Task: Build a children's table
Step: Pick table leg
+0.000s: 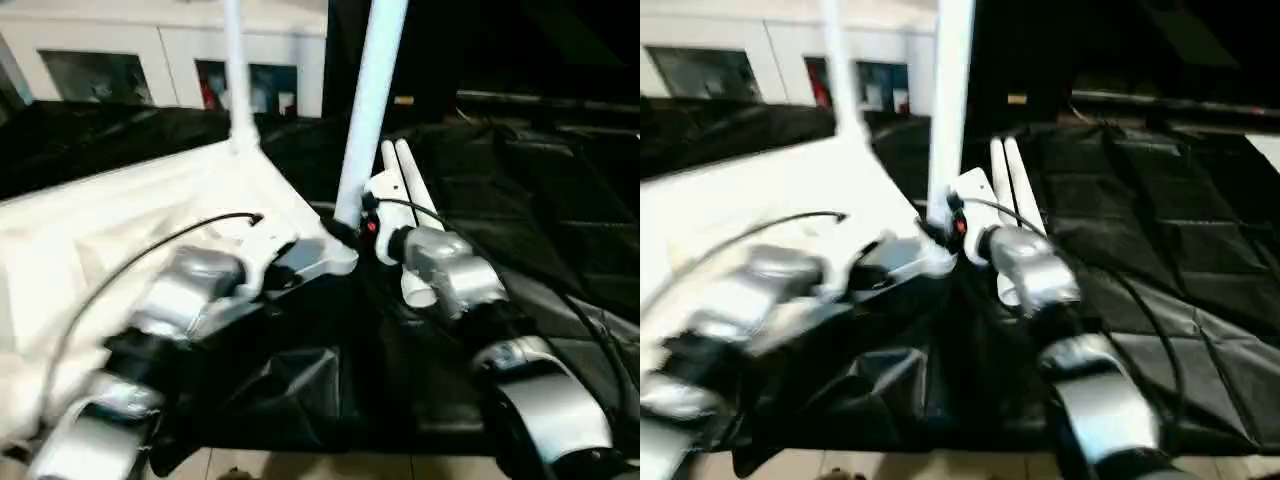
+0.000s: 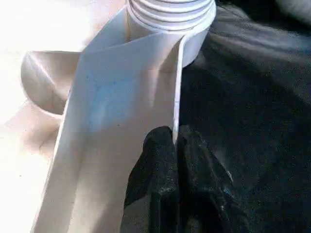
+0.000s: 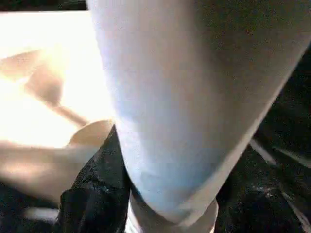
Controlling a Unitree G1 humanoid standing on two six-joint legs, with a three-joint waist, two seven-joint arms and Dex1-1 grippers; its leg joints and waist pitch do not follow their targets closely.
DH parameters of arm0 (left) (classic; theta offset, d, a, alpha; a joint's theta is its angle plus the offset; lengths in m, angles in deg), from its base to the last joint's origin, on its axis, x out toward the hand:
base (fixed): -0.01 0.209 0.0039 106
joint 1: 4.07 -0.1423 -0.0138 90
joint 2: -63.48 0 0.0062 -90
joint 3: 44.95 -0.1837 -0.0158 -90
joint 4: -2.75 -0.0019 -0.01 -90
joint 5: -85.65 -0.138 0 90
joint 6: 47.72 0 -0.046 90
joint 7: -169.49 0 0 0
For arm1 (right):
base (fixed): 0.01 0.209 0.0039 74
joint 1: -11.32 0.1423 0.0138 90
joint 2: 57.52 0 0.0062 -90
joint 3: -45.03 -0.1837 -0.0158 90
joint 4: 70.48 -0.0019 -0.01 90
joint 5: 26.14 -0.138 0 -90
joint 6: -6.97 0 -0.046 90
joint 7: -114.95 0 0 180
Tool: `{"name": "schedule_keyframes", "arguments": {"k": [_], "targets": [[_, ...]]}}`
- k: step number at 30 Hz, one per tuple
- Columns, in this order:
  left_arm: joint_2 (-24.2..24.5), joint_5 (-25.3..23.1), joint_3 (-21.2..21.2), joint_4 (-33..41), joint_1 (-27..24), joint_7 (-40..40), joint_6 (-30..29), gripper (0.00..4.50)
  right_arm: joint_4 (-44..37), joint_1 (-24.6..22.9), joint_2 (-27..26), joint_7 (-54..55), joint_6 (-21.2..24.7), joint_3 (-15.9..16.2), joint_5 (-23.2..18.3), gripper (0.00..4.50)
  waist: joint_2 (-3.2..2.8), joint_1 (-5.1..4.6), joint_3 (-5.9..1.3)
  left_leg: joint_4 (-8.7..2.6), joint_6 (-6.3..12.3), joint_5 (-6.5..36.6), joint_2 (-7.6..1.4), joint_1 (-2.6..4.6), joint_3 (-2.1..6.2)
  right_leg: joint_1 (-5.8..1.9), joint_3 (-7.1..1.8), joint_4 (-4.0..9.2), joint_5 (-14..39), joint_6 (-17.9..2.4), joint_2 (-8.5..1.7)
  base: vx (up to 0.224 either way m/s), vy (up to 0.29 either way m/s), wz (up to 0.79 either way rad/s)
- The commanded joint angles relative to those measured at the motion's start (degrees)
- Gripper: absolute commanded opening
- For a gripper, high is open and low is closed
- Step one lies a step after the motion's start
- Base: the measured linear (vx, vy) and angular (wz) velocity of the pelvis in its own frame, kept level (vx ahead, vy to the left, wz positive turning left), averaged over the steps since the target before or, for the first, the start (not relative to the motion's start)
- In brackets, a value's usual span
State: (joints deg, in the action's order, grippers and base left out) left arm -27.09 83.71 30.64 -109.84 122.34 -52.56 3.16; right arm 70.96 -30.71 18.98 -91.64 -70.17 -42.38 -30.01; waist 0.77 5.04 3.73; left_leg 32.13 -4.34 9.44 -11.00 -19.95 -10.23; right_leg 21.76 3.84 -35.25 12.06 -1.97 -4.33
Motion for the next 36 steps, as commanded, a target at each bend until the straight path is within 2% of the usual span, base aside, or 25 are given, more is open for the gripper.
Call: {"name": "schedule_keyframes", "arguments": {"k": [1,3,5,9,10,12,19,20,22,24,26,27,28,29,31,36], "targets": [[-4.74,-0.52,2.09,-2.3,4.77,8.51,1.98,0.0,12.11,-3.32,-6.67,2.25,5.04,3.03,1.16,1.89,-0.71,0.1,-2.86,-3.96,-1.69,17.39,-2.01,0.49,1.08,-1.41,-3.1,5.38,18.53,-9.18,-4.33,0.0,0.0,0.0],[-5.74,-0.74,1.98,-3.16,5.0,9.8,1.74,0.0,13.37,-2.38,-7.69,3.2,4.8,2.57,1.55,1.89,-0.77,0.24,-2.99,-4.01,-1.58,18.62,-2.04,0.69,1.15,-1.21,-2.98,5.63,19.86,-8.32,-4.33,0.0,0.0,0.0],[-6.1,-0.61,2.23,-3.0,5.05,10.15,1.02,0.0,14.25,-1.75,-8.26,3.44,4.44,2.0,1.64,1.89,-0.8,0.35,-3.23,-4.12,-0.87,19.01,-2.03,0.4,1.29,-1.38,-2.89,5.68,20.81,-7.2,-4.44,0.0,0.0,0.0],[-5.62,-0.85,2.3,-2.97,5.16,10.02,0.82,0.0,15.0,-1.43,-8.67,3.22,4.35,1.85,1.82,1.89,-1.08,0.32,-3.39,-4.21,-0.81,19.71,-2.06,0.4,1.32,-1.22,-2.84,5.82,21.04,-6.68,-4.33,0.0,0.0,0.0],[-5.27,-0.92,2.53,-3.34,5.3,9.81,1.06,0.0,15.7,-1.15,-8.97,3.01,3.7,1.16,1.63,1.89,-1.4,0.29,-3.46,-4.25,-0.96,19.93,-2.07,0.38,1.36,-1.22,-2.83,5.78,20.64,-6.79,-4.32,0.0,0.0,0.0],[-5.11,-0.91,2.66,-3.49,5.36,9.62,1.14,0.0,16.15,-0.88,-9.01,3.02,3.04,1.22,2.03,1.89,-1.29,0.23,-3.45,-4.25,-0.97,20.4,-2.04,0.38,1.33,-1.16,-2.79,5.87,20.75,-6.85,-4.32,0.0,0.0,0.0],[-4.58,-0.51,2.43,-3.55,5.45,8.41,1.71,0.0,17.46,0.1,-9.17,2.91,1.26,-0.1,2.49,1.89,-1.46,0.14,-3.34,-4.47,-1.25,22.72,-2.09,0.55,1.48,-0.8,-2.75,6.22,23.68,-6.2,-4.36,0.0,0.0,0.0],[-4.52,-0.34,2.43,-3.33,5.39,8.07,1.81,0.0,17.65,0.46,-9.19,2.63,1.04,-0.73,2.24,2.24,-1.45,0.09,-3.3,-4.47,-1.3,23.11,-2.07,0.58,1.48,-0.73,-2.75,6.3,24.21,-6.13,-4.38,0.0,0.0,0.0],[-4.39,-0.16,2.38,-2.86,5.25,7.67,1.95,0.0,17.69,0.95,-9.25,2.1,0.59,-1.43,1.82,2.24,-1.25,0.1,-3.36,-4.53,-1.21,23.08,-2.1,0.54,1.5,-0.76,-2.75,6.34,24.43,-5.89,-4.4,0.0,0.0,0.0],[-4.27,-0.04,2.32,-2.45,5.11,7.4,1.97,0.0,17.66,1.2,-9.22,2.07,0.09,-1.56,1.86,2.64,-1.34,0.09,-3.33,-4.59,-1.15,22.88,-2.11,0.43,1.55,-0.75,-2.75,6.29,24.66,-5.8,-4.46,0.0,0.0,0.0],[-4.13,0.1,2.2,-1.96,4.91,7.07,1.91,0.0,17.72,1.47,-9.18,2.05,-0.57,-1.81,1.86,2.64,-1.4,0.06,-3.37,-4.59,-1.12,22.58,-2.11,0.36,1.52,-0.71,-2.79,6.28,23.98,-5.91,-4.43,0.0,0.0,0.0],[-4.04,0.24,2.11,-1.48,4.71,6.75,1.74,0.0,17.67,1.7,-9.13,1.91,-1.01,-2.16,1.58,2.84,-1.34,0.03,-3.51,-4.6,-1.14,22.25,-2.14,0.3,1.53,-0.85,-2.79,6.19,23.53,-5.99,-4.48,0.0,0.0,0.0],[-3.84,0.46,1.97,-0.84,4.44,6.33,1.53,0.0,17.73,2.09,-9.08,1.81,-1.72,-2.69,1.28,2.84,-1.34,0.04,-3.57,-4.63,-1.13,21.1,-2.14,-0.02,1.56,-1.14,-2.76,6.03,22.19,-6.14,-4.53,0.0,0.0,0.0],[-3.74,0.53,1.9,-0.57,4.36,6.23,1.44,0.0,17.79,2.31,-8.98,2.0,-2.17,-2.82,1.38,3.1,-1.32,0.04,-3.71,-4.59,-0.98,20.03,-2.18,-0.05,1.49,-1.21,-2.76,5.81,20.34,-6.58,-4.41,0.0,0.0,0.0],[-3.56,0.67,1.76,-0.09,4.19,5.91,1.26,0.0,17.79,2.75,-8.81,1.88,-2.84,-3.11,1.38,3.18,-1.42,0.05,-3.74,-4.47,-0.85,19.45,-2.22,0.11,1.32,-1.08,-2.82,5.66,18.24,-7.64,-4.33,0.0,0.0,0.0],[-3.11,0.89,1.28,0.43,3.89,5.01,1.22,0.0,17.77,3.73,-8.54,1.43,-3.99,-4.02,1.41,3.66,-1.4,0.18,-4.07,-4.11,0.11,14.62,-2.12,-0.17,0.96,-1.63,-2.85,4.81,9.59,-10.18,-4.15,0.0,0.0,0.0]]}}
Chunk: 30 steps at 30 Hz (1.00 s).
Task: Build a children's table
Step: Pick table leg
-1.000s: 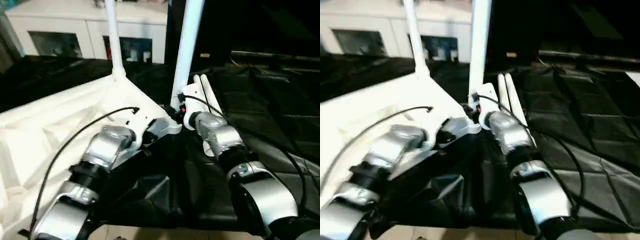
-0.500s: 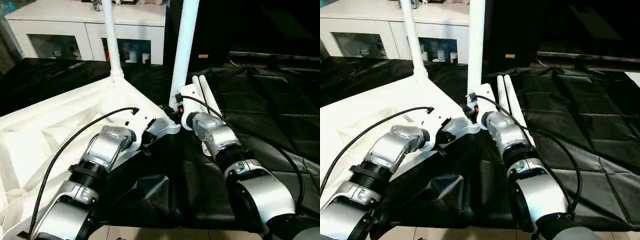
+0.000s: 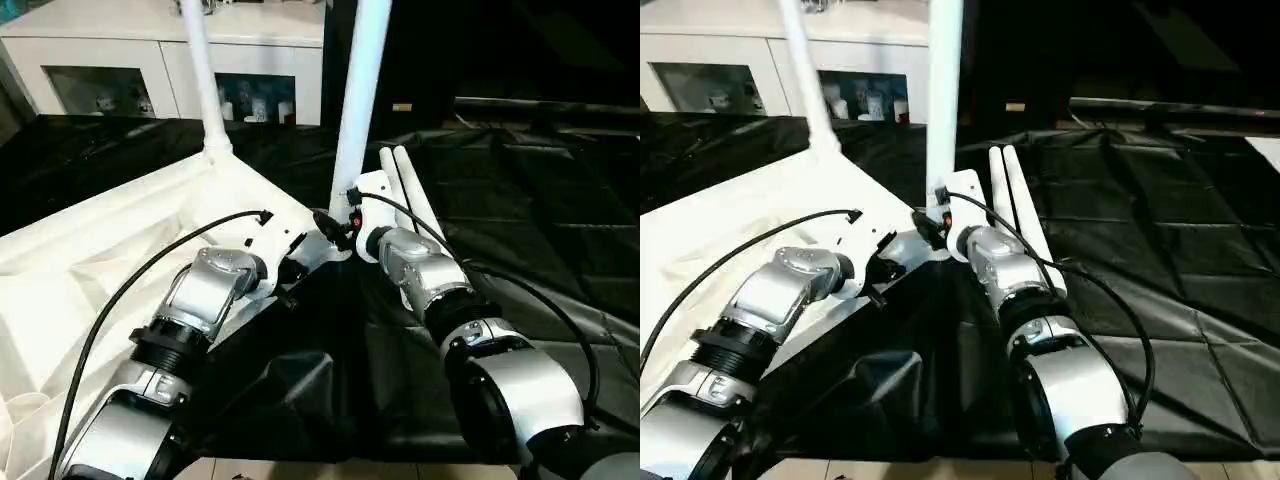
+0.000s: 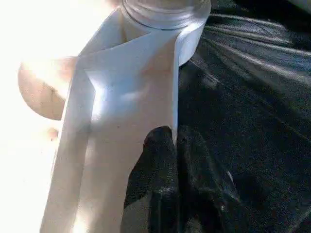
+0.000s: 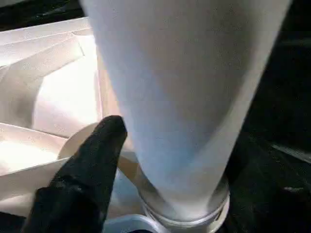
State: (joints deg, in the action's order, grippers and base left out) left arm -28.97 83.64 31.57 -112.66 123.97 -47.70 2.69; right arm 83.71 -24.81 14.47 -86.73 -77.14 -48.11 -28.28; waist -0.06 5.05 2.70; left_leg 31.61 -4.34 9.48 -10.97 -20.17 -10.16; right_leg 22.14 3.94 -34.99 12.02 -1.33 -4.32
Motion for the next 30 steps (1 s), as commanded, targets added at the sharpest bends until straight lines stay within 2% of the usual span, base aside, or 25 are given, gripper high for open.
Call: {"name": "schedule_keyframes", "arguments": {"k": [1,2,3,6,9,12,14,15,16,19,25,30], "targets": [[-1.1,1.0,0.28,3.45,2.24,-0.03,1.64,0.0,5.05,-1.85,-3.86,-3.54,2.66,1.6,-0.23,3.66,-0.68,0.22,-3.1,-3.57,0.19,14.12,-2.18,0.07,0.88,-2.07,-2.9,4.42,8.68,-11.1,-4.15,0.0,0.0,0.0],[-1.01,1.03,0.25,3.59,2.23,-0.16,1.59,0.0,5.11,-1.64,-3.74,-3.59,2.3,1.6,-0.09,3.91,-0.65,0.2,-3.17,-3.45,0.48,12.73,-2.16,-0.03,0.82,-2.22,-2.83,4.2,6.33,-11.81,-4.12,0.0,0.0,0.0],[-0.92,1.07,0.23,3.76,2.2,-0.29,1.53,0.0,5.2,-1.45,-3.63,-3.46,2.07,1.55,-0.07,4.0,-0.64,0.16,-3.14,-3.43,0.57,12.65,-2.13,-0.08,0.79,-2.25,-2.82,4.18,6.1,-11.95,-4.11,0.0,0.0,0.0],[-0.42,1.12,0.07,4.04,2.11,-0.9,1.63,0.0,5.38,-0.86,-3.25,-3.54,1.0,1.3,0.03,4.24,-0.67,0.13,-3.0,-3.5,0.47,13.85,-2.17,-0.02,0.76,-2.18,-2.81,4.41,8.12,-12.0,-4.22,0.0,0.0,0.0],[0.19,1.16,-0.19,4.36,1.97,-1.74,2.24,0.0,5.27,-0.44,-2.79,-4.44,0.43,0.82,-0.13,4.24,-0.68,0.09,-3.02,-3.54,0.21,14.42,-2.21,0.02,0.84,-2.21,-2.86,4.48,9.44,-11.61,-4.22,0.0,0.0,0.0],[1.46,1.56,-0.82,5.27,1.17,-4.35,4.65,0.0,4.57,-0.31,-1.53,-7.02,-0.33,0.68,-0.32,4.24,-0.57,0.0,-3.35,-3.23,0.72,11.8,-2.17,-0.21,0.78,-2.48,-2.85,3.96,5.03,-12.26,-4.15,0.0,0.0,0.0],[2.14,1.7,-1.09,5.82,0.78,-5.36,4.76,0.0,4.13,-0.34,-0.86,-8.44,-0.48,0.52,-0.6,4.24,-0.64,0.13,-3.79,-2.8,1.7,8.5,-2.14,-0.32,0.72,-2.69,-2.78,3.3,-0.44,-13.24,-4.07,0.0,0.0,0.0],[2.2,1.7,-1.11,5.85,0.75,-5.47,4.86,0.0,4.11,-0.35,-0.8,-8.57,-0.52,0.55,-0.59,4.24,-0.64,0.16,-3.93,-2.32,3.1,5.04,-1.97,-0.58,0.59,-2.62,-2.68,2.72,-6.29,-14.55,-3.86,0.0,0.0,0.0],[3.16,1.81,-1.27,6.31,0.35,-6.69,5.64,0.0,3.69,-0.5,0.25,-10.7,-0.99,1.01,-0.32,4.24,-0.71,0.19,-3.9,-2.26,3.51,4.67,-1.93,-0.59,0.57,-2.57,-2.62,2.67,-7.14,-14.84,-3.82,0.0,0.0,0.0],[4.37,2.02,-1.38,6.84,-0.15,-8.26,6.27,0.0,2.83,-0.9,1.58,-13.76,-1.07,1.56,-0.08,4.24,-0.77,0.27,-3.89,-2.11,4.58,5.15,-2.08,-0.58,0.54,-2.68,-2.48,2.6,-7.2,-15.62,-3.89,0.0,0.0,0.0],[7.1,2.94,-1.86,8.6,-1.57,-12.98,8.66,0.0,-1.3,-3.63,5.57,-26.36,-1.67,4.7,0.83,4.24,-0.7,0.62,-3.96,-1.74,4.92,4.9,-2.38,-0.59,0.45,-2.67,-2.35,2.21,-7.62,-16.32,-3.88,0.0,0.0,0.0],[8.56,3.62,-2.1,9.7,-2.52,-15.89,10.25,0.0,-4.53,-5.64,8.64,-30.44,-2.83,6.47,1.81,4.24,-0.62,1.07,-3.98,-1.56,5.26,4.68,-2.41,-0.62,0.46,-2.63,-2.35,2.15,-6.91,-16.4,-4.03,0.0,0.0,0.0]]}}
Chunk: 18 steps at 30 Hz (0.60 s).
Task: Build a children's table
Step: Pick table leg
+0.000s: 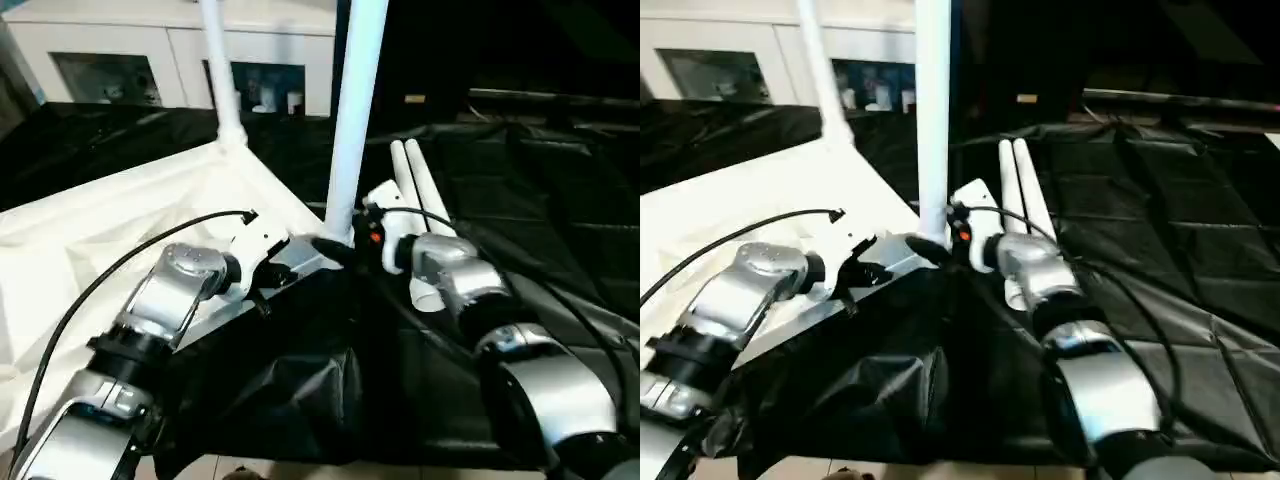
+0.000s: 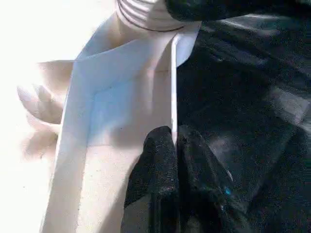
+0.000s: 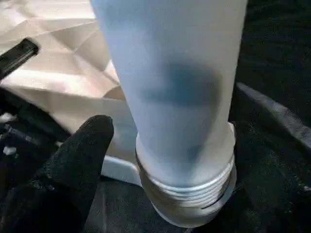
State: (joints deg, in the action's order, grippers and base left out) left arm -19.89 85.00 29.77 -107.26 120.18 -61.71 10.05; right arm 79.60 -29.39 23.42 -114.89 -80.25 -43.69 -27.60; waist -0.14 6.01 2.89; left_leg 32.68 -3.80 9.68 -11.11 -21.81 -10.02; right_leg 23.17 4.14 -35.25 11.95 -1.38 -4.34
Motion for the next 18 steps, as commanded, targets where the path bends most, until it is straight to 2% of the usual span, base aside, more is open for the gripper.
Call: {"name": "schedule_keyframes", "arguments": {"k": [1,6,9,15,18], "targets": [[-0.17,2.52,-0.41,4.62,1.04,-2.86,3.52,0.0,-1.41,-1.6,0.57,-3.56,0.16,2.54,1.16,4.24,-0.56,0.31,-4.19,-2.58,4.8,4.19,-2.25,1.05,0.33,-3.63,-2.51,2.4,-6.83,-16.33,-3.93,0.0,0.0,0.0],[1.48,3.85,-1.35,6.46,0.14,-7.87,5.24,0.0,-5.55,-3.85,3.56,-7.64,-0.26,4.44,2.14,4.24,-0.66,0.8,-4.3,-2.34,4.93,3.51,-2.19,0.99,0.33,-3.45,-2.43,2.18,-8.03,-16.38,-3.73,0.0,0.0,0.0],[2.0,4.31,-1.59,7.01,-0.07,-9.59,5.65,0.0,-6.68,-4.5,4.32,-8.68,-0.25,5.08,2.48,4.24,-0.68,1.11,-4.19,-2.35,4.55,4.75,-2.21,0.91,0.37,-3.49,-2.47,2.28,-6.35,-16.06,-3.81,0.0,0.0,0.0],[3.82,4.71,-2.37,7.67,-0.31,-12.75,6.82,0.0,-10.67,-6.22,5.88,-11.36,0.8,6.17,1.58,4.24,-0.83,1.7,-3.89,-2.6,2.63,8.27,-2.38,1.05,0.42,-3.21,-2.64,2.71,0.0,-14.83,-3.93,0.0,0.0,0.0],[4.43,4.48,-2.34,7.43,-0.45,-13.67,7.37,0.0,-12.78,-6.93,6.24,-12.67,2.01,6.29,1.09,4.24,-0.82,1.79,-3.9,-2.63,1.79,8.9,-2.32,0.95,0.51,-3.22,-2.66,2.65,0.67,-14.15,-3.89,0.0,0.0,0.0]]}}
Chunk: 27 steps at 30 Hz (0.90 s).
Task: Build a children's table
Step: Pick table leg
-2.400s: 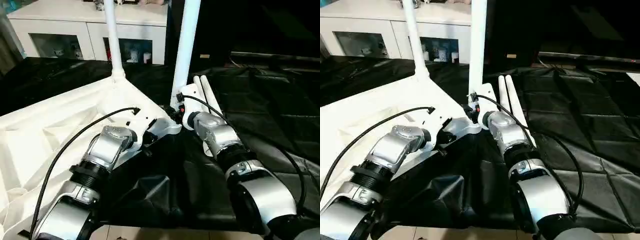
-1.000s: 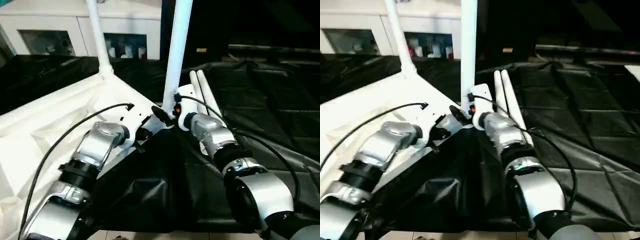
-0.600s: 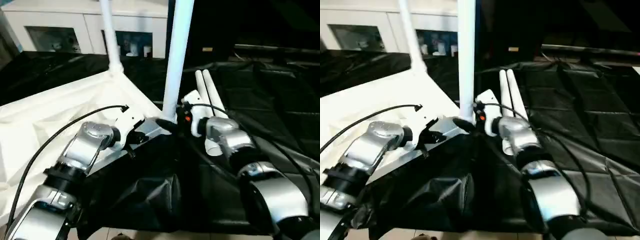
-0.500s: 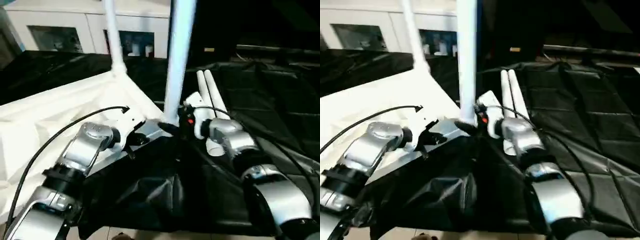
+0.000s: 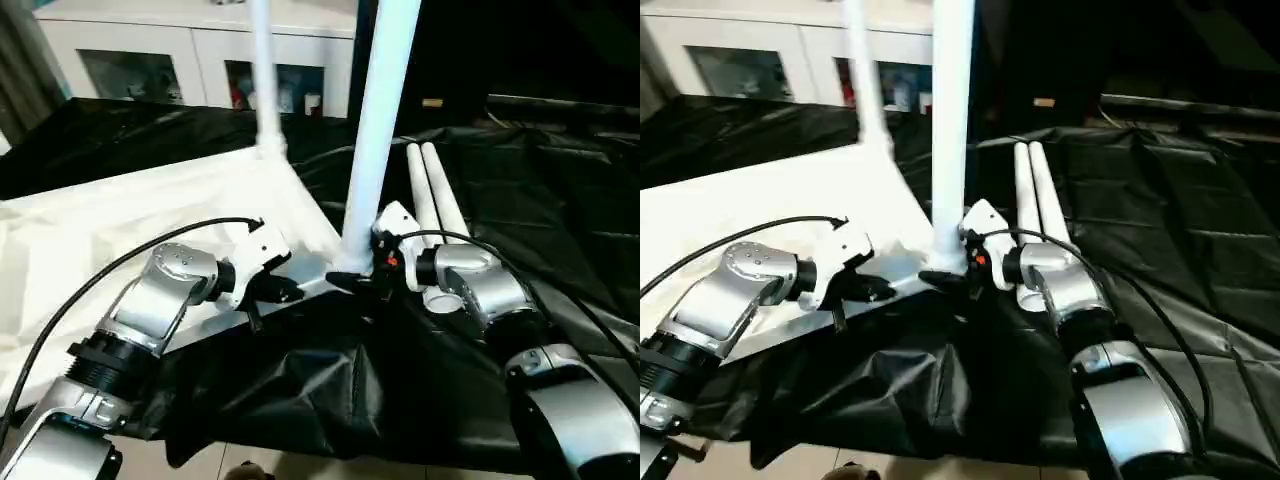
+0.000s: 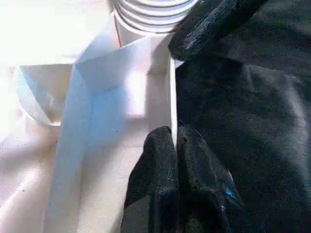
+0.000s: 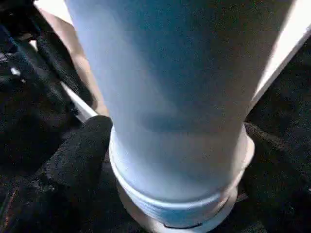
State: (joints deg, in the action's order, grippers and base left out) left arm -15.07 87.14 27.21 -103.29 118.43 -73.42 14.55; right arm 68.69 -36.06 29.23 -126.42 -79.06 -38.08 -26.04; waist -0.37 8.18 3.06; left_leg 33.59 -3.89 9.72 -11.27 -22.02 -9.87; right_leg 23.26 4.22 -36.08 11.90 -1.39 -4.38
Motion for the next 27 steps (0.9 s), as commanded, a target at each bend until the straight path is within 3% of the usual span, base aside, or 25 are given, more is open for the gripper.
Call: {"name": "schedule_keyframes", "arguments": {"k": [1,11,18,27], "targets": [[-0.14,2.23,0.15,3.37,1.25,-2.37,3.12,0.0,-2.32,-0.47,0.55,-1.48,1.13,0.72,-0.56,4.24,-0.56,-0.42,-4.03,-3.6,1.62,9.35,-2.13,1.13,0.39,-3.37,-2.71,3.57,1.53,-13.87,-3.82,0.0,0.0,0.0],[0.38,2.18,-0.31,3.22,1.01,-3.52,3.51,0.0,-4.04,-2.24,1.26,-2.3,2.22,1.44,-0.61,4.24,-0.49,-0.29,-4.29,-3.26,2.16,7.08,-1.97,1.07,0.36,-3.42,-2.69,3.2,-1.83,-14.09,-3.72,0.0,0.0,0.0],[0.32,1.8,-0.48,2.5,1.14,-4.08,4.12,0.0,-5.46,-3.34,1.36,-2.32,3.2,1.63,-0.99,4.24,-0.76,-0.34,-4.33,-3.27,1.62,7.99,-2.0,1.14,0.41,-3.4,-2.65,3.22,-1.48,-14.23,-3.71,0.0,0.0,0.0],[0.36,1.4,-0.84,1.84,1.04,-3.88,4.66,0.0,-6.04,-4.4,1.17,-1.85,3.71,1.52,-1.16,3.47,-0.7,-0.29,-4.4,-3.2,1.72,7.64,-1.96,1.1,0.44,-3.48,-2.62,3.11,-2.12,-14.17,-3.69,0.0,0.0,0.0]]}}
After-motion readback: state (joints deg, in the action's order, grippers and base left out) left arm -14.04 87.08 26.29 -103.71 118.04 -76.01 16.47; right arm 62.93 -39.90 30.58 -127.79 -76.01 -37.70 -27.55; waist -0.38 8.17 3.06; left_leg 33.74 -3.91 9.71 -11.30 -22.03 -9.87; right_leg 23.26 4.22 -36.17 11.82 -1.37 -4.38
